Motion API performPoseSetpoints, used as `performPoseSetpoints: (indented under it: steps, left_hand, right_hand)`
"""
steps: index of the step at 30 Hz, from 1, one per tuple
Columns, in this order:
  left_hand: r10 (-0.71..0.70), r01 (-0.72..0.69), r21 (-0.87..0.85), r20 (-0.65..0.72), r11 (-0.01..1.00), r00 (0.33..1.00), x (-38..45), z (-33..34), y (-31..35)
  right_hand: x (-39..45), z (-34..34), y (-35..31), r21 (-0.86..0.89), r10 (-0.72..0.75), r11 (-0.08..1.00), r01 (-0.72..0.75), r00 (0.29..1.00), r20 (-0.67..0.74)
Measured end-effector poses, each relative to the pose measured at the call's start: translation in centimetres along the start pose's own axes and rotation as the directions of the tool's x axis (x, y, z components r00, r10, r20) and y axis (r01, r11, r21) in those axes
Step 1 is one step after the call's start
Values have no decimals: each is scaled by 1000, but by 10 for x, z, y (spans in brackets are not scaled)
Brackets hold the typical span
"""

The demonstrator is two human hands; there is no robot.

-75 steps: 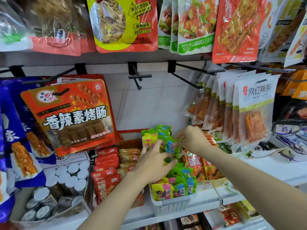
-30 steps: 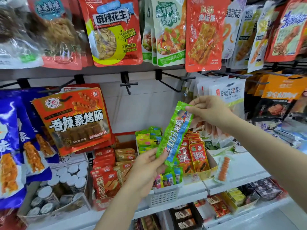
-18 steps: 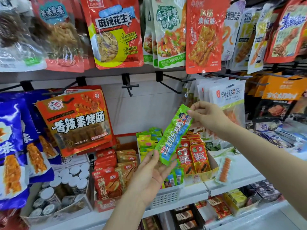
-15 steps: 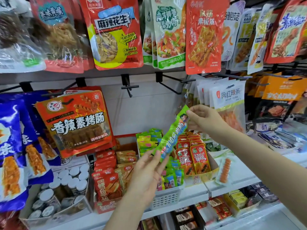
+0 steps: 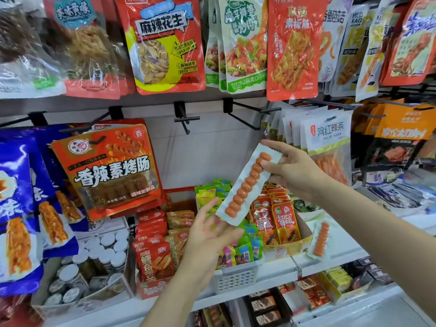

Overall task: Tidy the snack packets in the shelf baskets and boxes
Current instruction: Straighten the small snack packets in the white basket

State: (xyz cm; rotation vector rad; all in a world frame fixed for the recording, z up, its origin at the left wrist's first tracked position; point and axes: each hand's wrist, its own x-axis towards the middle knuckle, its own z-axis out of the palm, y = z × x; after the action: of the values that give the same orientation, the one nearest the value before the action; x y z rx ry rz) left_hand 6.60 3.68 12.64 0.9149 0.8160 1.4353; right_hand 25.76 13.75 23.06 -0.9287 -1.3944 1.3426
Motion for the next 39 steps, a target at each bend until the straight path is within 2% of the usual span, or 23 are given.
performPoseSetpoints:
  steps: [2,3,4,6,7,8,9,10,12,14,15,17,19,21,23,25,26,27,29,32,34,36,39]
  left_hand:
    - [-49,50,-46,14,998,999,0,3,2]
    - [-104,109,-124,42,986,994,1,5,4]
    - [-194,210,-251,86,945,977,3,7,8]
    - [-373,415,-490,187,767,909,7,10,14]
    - [-407,454,-568,218,687,887,9,10,16]
    - [-418,464,-603,227,649,880,11,11,19]
    - [-409,452,-603,219,657,886,14,11,19]
    - [-382,422,-580,198,697,903,16,11,18]
    - [-291,292,-459,75,839,954,19,9,15]
    - [-149,128,-229,-78,965,986,21,5,10]
    - [-68,57,-81,-135,995,989,22,2,8]
    - [86,-36,247,-193,968,977,24,-3,5]
    - [219,-125,429,-175,895,960,29,-6,4]
    - [315,-213,512,-120,832,942,39,-6,3]
    - [342,-256,536,-67,805,937,53,-5,2]
    - [326,-240,560,-58,793,944,69,-9,3]
    - [324,-210,638,-65,741,944,78,-15,3]
    - [326,-166,765,-61,622,943,88,-23,2]
    - [312,-135,938,31,319,950,101,-36,1]
    - [116,-241,968,232,69,966,114,-34,-8]
    - [-52,-248,959,243,-135,969,121,-31,-16]
    - [-178,-203,951,163,-233,970,124,-32,-20]
    - [-228,-176,960,125,-218,966,119,-43,-25]
  right_hand:
    - [1,-1,-1,16,8,1000,-9,1000,4]
    - [1,-1,-1,43,25,999,-26,1000,16]
    - [1,-1,-1,82,47,995,-50,998,35]
    - [1,1,1,140,78,986,-89,993,84]
    - [2,1,2,148,81,984,-95,992,100]
    - [2,0,2,144,77,985,-93,991,110]
    - [2,-2,2,126,71,988,-86,991,117]
    - [2,-4,0,97,72,992,-85,989,128]
    - [3,-9,-3,42,120,991,-128,979,164]
    - [5,-14,-6,49,208,974,-221,959,193]
    - [5,-16,-8,69,248,961,-267,946,206]
    - [6,-20,-15,86,301,941,-326,928,220]
    - [8,-23,-19,34,328,939,-342,921,209]
    - [12,-24,-17,-134,278,956,-260,949,149]
    - [17,-22,-14,-337,151,933,-125,987,53]
    - [24,-21,-13,-398,36,915,-57,998,-60]
    - [28,-23,-12,-443,-36,896,-23,992,-125]
    - [31,-26,-11,-531,-123,848,10,976,-179]
    - [35,-28,-8,-714,-269,698,50,943,-197]
    - [35,-23,2,-823,-372,557,108,919,-131]
    - [36,-19,8,-846,-379,519,122,920,-100]
    - [37,-14,13,-852,-375,504,142,924,-68]
    - [37,-8,21,-869,-364,465,170,931,-13]
